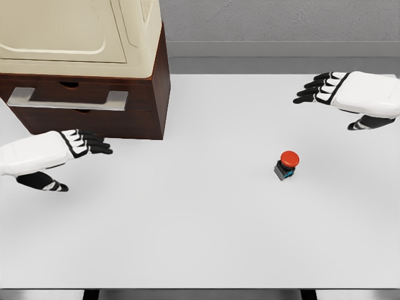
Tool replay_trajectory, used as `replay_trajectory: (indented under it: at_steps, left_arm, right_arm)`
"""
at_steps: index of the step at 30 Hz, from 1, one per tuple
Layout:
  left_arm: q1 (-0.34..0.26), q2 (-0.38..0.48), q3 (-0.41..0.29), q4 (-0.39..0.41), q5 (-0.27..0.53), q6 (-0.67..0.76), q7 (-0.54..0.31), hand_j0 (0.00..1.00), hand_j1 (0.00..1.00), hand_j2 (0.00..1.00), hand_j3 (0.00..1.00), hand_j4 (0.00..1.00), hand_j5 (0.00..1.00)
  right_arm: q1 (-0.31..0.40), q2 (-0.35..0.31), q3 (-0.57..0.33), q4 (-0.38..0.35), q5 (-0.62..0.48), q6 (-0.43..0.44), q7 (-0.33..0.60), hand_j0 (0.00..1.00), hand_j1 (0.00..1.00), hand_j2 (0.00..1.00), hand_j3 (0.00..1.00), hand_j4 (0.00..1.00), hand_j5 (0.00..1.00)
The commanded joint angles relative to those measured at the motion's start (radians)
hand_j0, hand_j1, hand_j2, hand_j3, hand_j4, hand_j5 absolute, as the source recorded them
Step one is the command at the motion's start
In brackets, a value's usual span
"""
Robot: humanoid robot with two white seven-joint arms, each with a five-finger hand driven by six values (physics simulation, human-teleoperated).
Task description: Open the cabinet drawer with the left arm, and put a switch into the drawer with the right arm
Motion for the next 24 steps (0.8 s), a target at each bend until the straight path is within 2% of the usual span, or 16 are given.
replay_trajectory:
  at_steps: [1, 5, 7, 9, 10, 12, 13, 15, 16, 17, 18, 20, 23, 24]
  left_arm:
    - [-0.002, 0.004, 0.0, -0.007, 0.004, 0.001, -0.003, 1.0, 1.0, 1.0, 1.0, 1.0, 1.0]
    - [-0.026, 0.049, -0.035, -0.007, 0.013, 0.001, 0.004, 1.0, 1.0, 1.0, 1.0, 1.0, 1.0]
    - [-0.028, 0.093, -0.037, -0.009, 0.038, 0.001, 0.004, 1.0, 1.0, 1.0, 1.0, 1.0, 1.0]
    - [-0.038, 0.13, -0.044, -0.007, 0.058, 0.001, 0.004, 1.0, 1.0, 1.0, 1.0, 1.0, 1.0]
    - [-0.049, 0.153, -0.086, -0.009, 0.111, 0.001, 0.021, 1.0, 1.0, 1.0, 1.0, 1.0, 1.0]
    - [-0.078, 0.182, -0.089, -0.007, 0.222, 0.001, 0.023, 1.0, 1.0, 1.0, 1.0, 1.0, 1.0]
    - [-0.092, 0.2, -0.098, -0.009, 0.246, 0.001, 0.02, 1.0, 1.0, 1.0, 1.0, 1.0, 1.0]
    - [-0.098, 0.23, -0.148, -0.007, 0.332, 0.001, 0.006, 1.0, 1.0, 1.0, 1.0, 1.0, 1.0]
    - [-0.098, 0.253, -0.161, -0.007, 0.412, 0.001, -0.057, 1.0, 1.0, 1.0, 1.0, 1.0, 1.0]
    - [-0.116, 0.251, -0.161, -0.009, 0.53, 0.001, -0.192, 1.0, 1.0, 1.0, 1.0, 1.0, 1.0]
    - [-0.163, 0.239, -0.161, -0.009, 0.59, 0.001, -0.262, 1.0, 1.0, 1.0, 1.0, 1.0, 1.0]
    - [-0.176, 0.269, -0.162, -0.004, 0.589, 0.001, -0.269, 1.0, 1.0, 1.0, 1.0, 1.0, 1.0]
    - [-0.178, 0.248, -0.158, -0.006, 0.584, 0.001, -0.216, 1.0, 1.0, 1.0, 1.0, 1.0, 1.0]
    - [-0.195, 0.214, -0.156, -0.007, 0.587, 0.001, -0.229, 1.0, 1.0, 1.0, 1.0, 1.0, 1.0]
  right_arm:
    - [0.0, -0.001, 0.0, -0.001, -0.008, 0.003, 0.0, 1.0, 1.0, 1.0, 1.0, 1.0, 1.0]
    - [-0.009, -0.012, -0.014, 0.015, -0.014, 0.003, 0.0, 1.0, 1.0, 1.0, 1.0, 1.0, 1.0]
    - [-0.006, -0.032, 0.052, 0.028, -0.015, 0.003, 0.0, 1.0, 1.0, 1.0, 1.0, 1.0, 1.0]
    - [-0.003, -0.038, 0.078, 0.028, -0.015, 0.003, 0.0, 1.0, 1.0, 1.0, 1.0, 1.0, 1.0]
    - [-0.006, -0.041, 0.104, 0.022, -0.005, 0.003, 0.0, 1.0, 1.0, 1.0, 1.0, 1.0, 1.0]
    - [-0.009, -0.041, 0.109, 0.025, -0.005, 0.003, 0.0, 1.0, 1.0, 1.0, 1.0, 1.0, 1.0]
    - [-0.009, -0.041, 0.112, 0.025, -0.003, 0.003, 0.0, 1.0, 1.0, 1.0, 1.0, 1.0, 1.0]
    - [-0.009, -0.041, 0.11, 0.025, -0.005, 0.003, 0.0, 1.0, 1.0, 1.0, 1.0, 1.0, 1.0]
    - [-0.005, -0.043, 0.116, 0.027, -0.006, 0.003, 0.0, 1.0, 1.0, 1.0, 1.0, 1.0, 1.0]
    - [-0.002, -0.043, 0.119, 0.033, -0.009, 0.003, 0.0, 1.0, 1.0, 1.0, 1.0, 1.0, 1.0]
    - [0.001, -0.043, 0.118, 0.047, -0.008, 0.003, 0.0, 1.0, 1.0, 1.0, 1.0, 1.0, 1.0]
    - [-0.002, -0.038, 0.112, 0.065, -0.008, 0.003, 0.0, 1.0, 1.0, 1.0, 1.0, 1.0, 1.0]
    - [-0.002, -0.035, 0.116, 0.061, -0.005, 0.003, 0.0, 1.0, 1.0, 1.0, 1.0, 1.0, 1.0]
    - [-0.003, -0.032, 0.116, 0.061, -0.005, 0.003, 0.0, 1.0, 1.0, 1.0, 1.0, 1.0, 1.0]
